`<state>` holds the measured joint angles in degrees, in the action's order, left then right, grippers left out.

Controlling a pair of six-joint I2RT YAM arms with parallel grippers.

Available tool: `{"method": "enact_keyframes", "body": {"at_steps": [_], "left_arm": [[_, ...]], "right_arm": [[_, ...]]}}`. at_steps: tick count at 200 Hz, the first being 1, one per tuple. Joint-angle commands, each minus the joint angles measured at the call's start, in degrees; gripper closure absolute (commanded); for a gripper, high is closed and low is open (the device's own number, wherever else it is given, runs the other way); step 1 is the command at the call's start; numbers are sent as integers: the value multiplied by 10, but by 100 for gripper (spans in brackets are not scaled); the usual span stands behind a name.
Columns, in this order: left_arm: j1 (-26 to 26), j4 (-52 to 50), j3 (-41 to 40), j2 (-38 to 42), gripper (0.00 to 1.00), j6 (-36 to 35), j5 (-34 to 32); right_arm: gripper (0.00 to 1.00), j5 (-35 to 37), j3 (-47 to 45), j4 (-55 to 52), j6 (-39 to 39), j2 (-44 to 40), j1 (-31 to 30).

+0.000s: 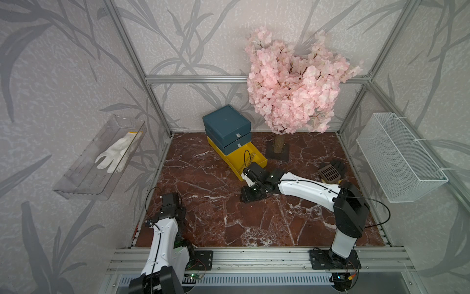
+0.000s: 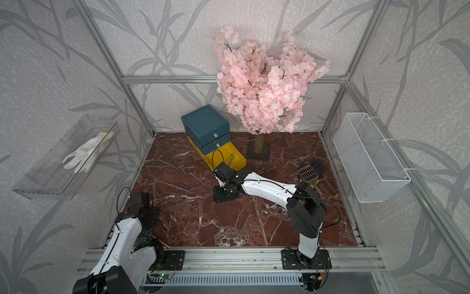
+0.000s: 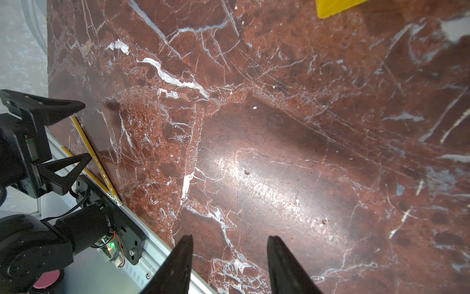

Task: Please place the pencils in the drawer according to their color
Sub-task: Move the pencil to the center of the board.

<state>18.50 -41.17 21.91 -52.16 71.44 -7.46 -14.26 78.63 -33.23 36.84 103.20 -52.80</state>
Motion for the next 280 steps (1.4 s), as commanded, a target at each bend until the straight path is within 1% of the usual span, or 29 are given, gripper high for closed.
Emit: {"method": "enact_keyframes", "body": {"at_steps": [1, 11, 27, 41, 59, 72, 90, 104, 134, 163, 168, 184, 211, 248, 269, 280], "left_arm": [[4, 142, -50, -78, 0, -27, 91], [4, 182, -41, -120, 0, -50, 121], [0, 235, -17, -213, 0, -80, 181], [-13, 256, 22, -273, 0, -106, 214], [-41, 315, 50, -307, 0, -112, 262], [-72, 316, 84, -317, 0, -121, 271], [-111, 278, 132, -303, 0, -131, 246], [-121, 254, 145, -275, 0, -129, 231], [-120, 184, 171, -204, 0, -156, 213], [-115, 112, 182, -139, 0, -182, 179], [-114, 104, 181, -130, 0, -182, 171], [-106, 84, 165, -108, 0, -190, 158], [-84, 85, 118, -105, 0, -198, 167], [-73, 114, 66, -131, 0, -199, 183], [-73, 129, 53, -161, 0, -201, 225], [-76, 151, 38, -170, 0, -187, 251]], "right_arm": [[49, -4, -8, 4, 5, -29, 20], [50, -4, -12, 7, 7, -33, 24], [50, -5, -18, 13, 10, -36, 27], [50, -7, -19, 15, 11, -35, 29], [49, -9, -18, 17, 13, -32, 31], [49, -9, -17, 16, 13, -31, 32], [50, -10, -16, 18, 12, -29, 32], [50, -16, -12, 19, 12, -27, 32], [49, -34, -2, 28, 19, -9, 28], [50, -27, 37, 21, 17, 23, 11], [50, -28, 43, 21, 17, 29, -9], [50, -22, 62, 20, 20, 47, -24], [50, -26, 46, 51, 45, 50, -29], [50, -14, 24, 59, 42, 24, -25], [50, -12, 11, 64, 43, 7, -21], [50, -12, 6, 64, 42, 0, -21]]}}
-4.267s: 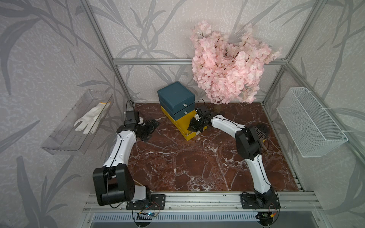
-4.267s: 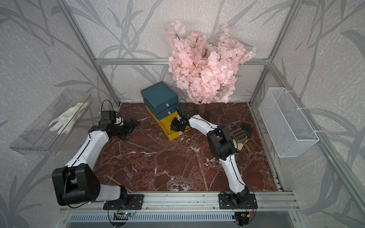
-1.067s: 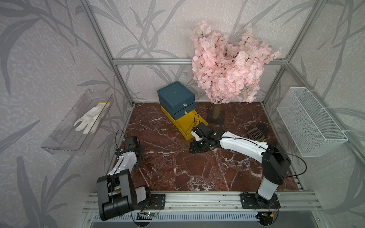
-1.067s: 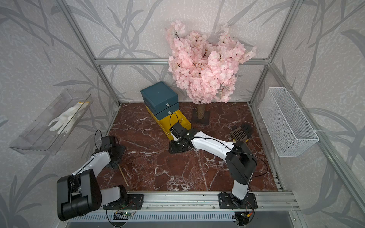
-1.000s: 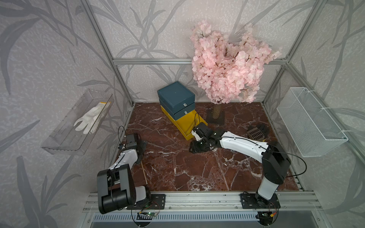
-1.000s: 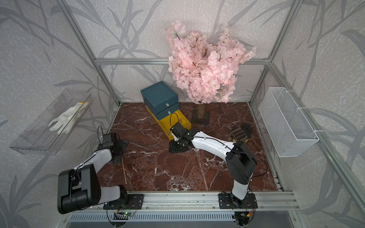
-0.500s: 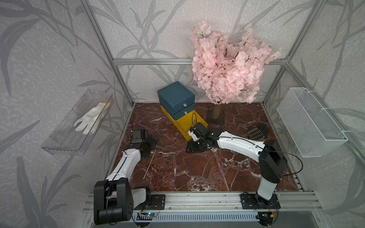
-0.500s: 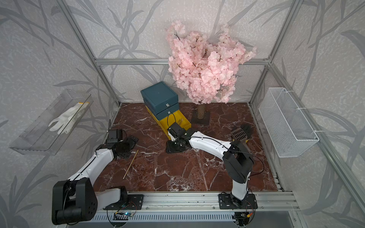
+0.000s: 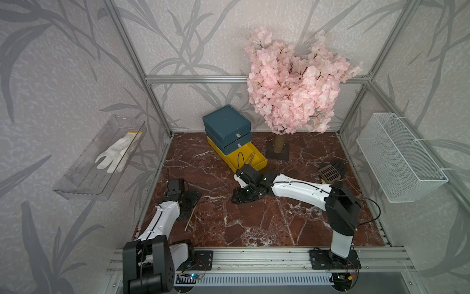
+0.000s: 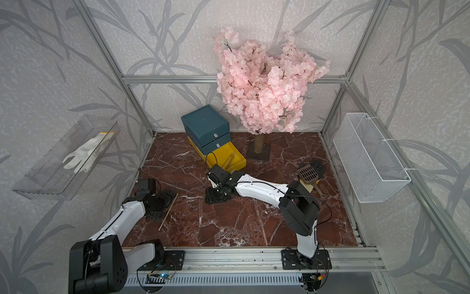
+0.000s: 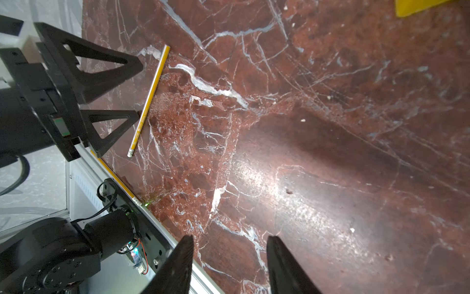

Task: Please place the pencils in the drawer according to their color
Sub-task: Move the pencil to the center of the board.

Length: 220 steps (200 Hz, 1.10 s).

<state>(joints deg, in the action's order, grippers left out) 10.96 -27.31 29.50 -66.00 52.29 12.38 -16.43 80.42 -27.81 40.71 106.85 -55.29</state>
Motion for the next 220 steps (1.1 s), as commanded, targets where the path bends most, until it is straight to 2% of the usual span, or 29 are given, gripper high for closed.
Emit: {"method": "enact_keyframes", "body": {"at_steps": [1, 17, 35, 56, 79, 119, 145, 169, 186, 220], "left_arm": [[-1, 14, -40, -32, 0, 6, 55], [-24, 63, -67, -29, 0, 47, 95], [-88, 120, -83, -22, 0, 115, 116], [-163, 182, -86, -7, 0, 189, 100], [-189, 168, -42, 14, 0, 188, 76], [-185, 20, 95, 69, 0, 104, -20], [-142, -35, 139, 84, 0, 92, -53], [-80, -74, 168, 71, 0, 67, -50], [-42, -81, 182, 55, 0, 48, -31], [-23, -76, 192, 46, 0, 40, -9]], "right_arm": [[50, 10, -12, 10, 3, -37, 4], [50, 15, -16, 7, 2, -46, 4], [50, 22, -19, 5, 2, -56, 4], [50, 28, -23, 2, 1, -60, 6], [50, 29, -27, -2, 4, -51, 5], [51, 41, -6, -32, 23, -18, -5], [51, 80, 43, -86, 70, 18, -22], [51, 121, 112, -165, 114, 65, -26], [52, 123, 143, -200, 154, 97, -27], [53, 126, 149, -243, 227, 120, -35]]}}
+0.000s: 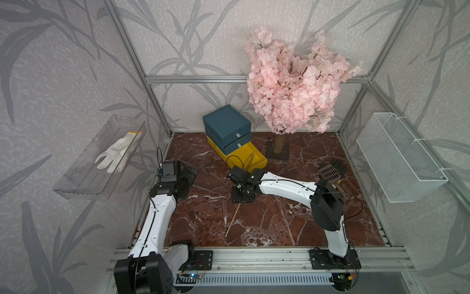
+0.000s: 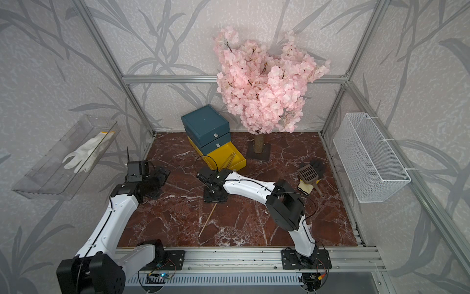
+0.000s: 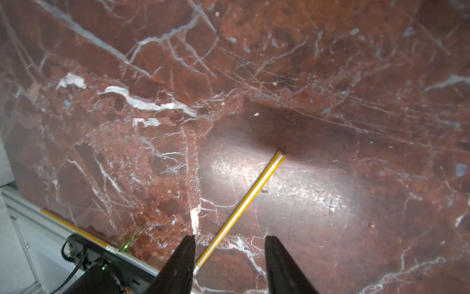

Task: Please place the pencils in the drawer according to their color
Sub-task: Move the pencil to the center of the board, then pick up the pencil from the center of the board.

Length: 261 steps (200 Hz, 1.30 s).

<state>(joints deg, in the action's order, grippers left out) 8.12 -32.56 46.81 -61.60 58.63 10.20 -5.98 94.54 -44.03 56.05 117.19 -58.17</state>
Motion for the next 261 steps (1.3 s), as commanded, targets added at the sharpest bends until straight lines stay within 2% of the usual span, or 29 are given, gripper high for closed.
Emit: {"method": "enact_keyframes", "body": {"at_steps": [1, 37, 88, 120, 141, 160, 203, 261], "left_arm": [[6, -22, 18, 2, 0, -23, 14], [7, 2, -6, 14, 0, -6, 31], [13, 5, -19, 24, 0, -10, 44], [18, 8, -20, 30, 0, -9, 51], [21, 7, -20, 31, 0, -11, 56], [22, 8, -23, 32, 0, -11, 61], [24, 9, -28, 32, 0, -24, 78], [23, -1, -18, 23, 0, -59, 94]], "right_arm": [[53, 22, 6, -82, 76, 17, -6], [53, 15, -2, -101, 113, 34, -10], [56, 6, 92, -170, 115, 130, -20], [68, -10, 101, -179, 131, 157, -21], [85, -26, 86, -169, 141, 160, -18], [100, -28, 67, -143, 144, 150, -14], [100, -15, 29, -81, 139, 99, -11], [100, 13, 22, -48, 101, -2, 10]]}}
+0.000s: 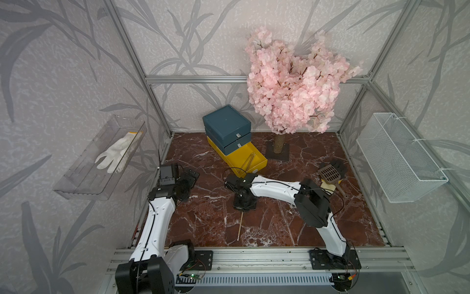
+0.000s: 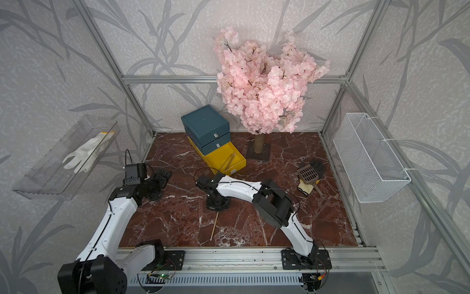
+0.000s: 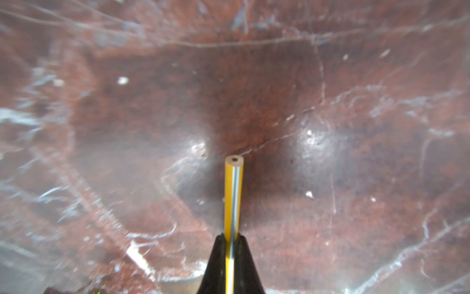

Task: Please place the pencils in the drawer according to their color
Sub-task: Pick up the pencil from the center of the board, then place the pencil in the drawer.

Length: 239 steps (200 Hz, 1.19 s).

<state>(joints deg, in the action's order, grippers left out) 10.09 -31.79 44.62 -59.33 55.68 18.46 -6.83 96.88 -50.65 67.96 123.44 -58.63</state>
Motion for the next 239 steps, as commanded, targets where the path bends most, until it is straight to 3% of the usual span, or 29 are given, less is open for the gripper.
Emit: {"method": "enact_keyframes", "body": {"at_steps": [1, 53, 103, 164, 239], "left_arm": [[3, -9, 4, 0, 0, -30, 11], [3, -11, 1, -4, 0, -36, 15], [2, -21, 9, -12, 0, -50, 17], [1, -37, 17, -9, 0, -61, 21], [-2, -30, 20, -2, 0, -51, 31]], "right_arm": [[100, 22, -2, 19, -20, -66, 15], [100, 8, -6, 45, -43, -132, 61], [100, -1, 55, 73, -64, -115, 170], [100, 5, 226, 72, -87, 11, 245], [100, 38, 525, -38, -148, 220, 267]]}}
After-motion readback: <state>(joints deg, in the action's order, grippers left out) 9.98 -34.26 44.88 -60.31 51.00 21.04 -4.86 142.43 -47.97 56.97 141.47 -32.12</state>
